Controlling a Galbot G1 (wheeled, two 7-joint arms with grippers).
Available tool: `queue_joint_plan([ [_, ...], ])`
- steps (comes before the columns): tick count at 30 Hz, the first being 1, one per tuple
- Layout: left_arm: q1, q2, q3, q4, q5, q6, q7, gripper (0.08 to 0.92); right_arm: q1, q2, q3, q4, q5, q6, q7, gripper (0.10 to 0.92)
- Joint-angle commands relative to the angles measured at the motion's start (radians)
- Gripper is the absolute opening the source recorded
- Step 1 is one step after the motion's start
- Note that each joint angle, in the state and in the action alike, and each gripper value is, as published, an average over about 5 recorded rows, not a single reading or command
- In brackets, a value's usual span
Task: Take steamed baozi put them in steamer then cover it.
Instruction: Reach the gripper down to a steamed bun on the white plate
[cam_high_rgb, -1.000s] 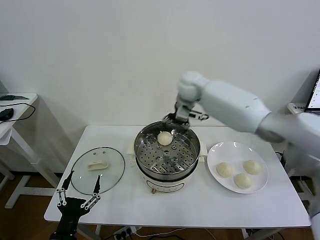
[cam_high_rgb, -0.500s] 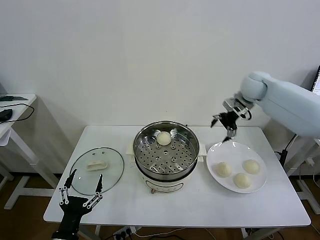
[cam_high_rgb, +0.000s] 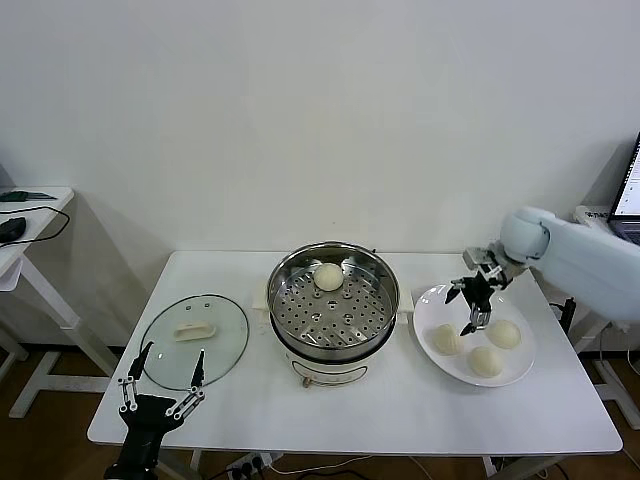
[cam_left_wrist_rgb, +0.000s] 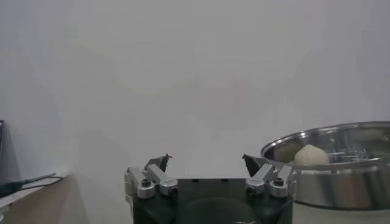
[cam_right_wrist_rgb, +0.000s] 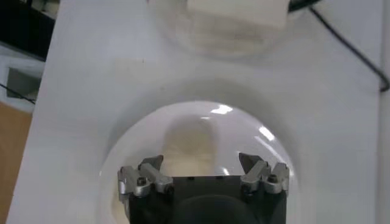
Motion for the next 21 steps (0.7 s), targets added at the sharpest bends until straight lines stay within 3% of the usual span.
queue_joint_plan([
  [1,0.001,-0.001,0.001,0.0,0.001,0.0,0.001,0.823,-0.072,-0.007,0.009,-0.014,0.007,-0.032,0.047,0.823],
  [21,0.013,-0.004,-0.003,-0.022,0.004,-0.003,0.002,0.823,-0.139,0.067,0.07,-0.087,-0.044,-0.019,0.079,0.819],
])
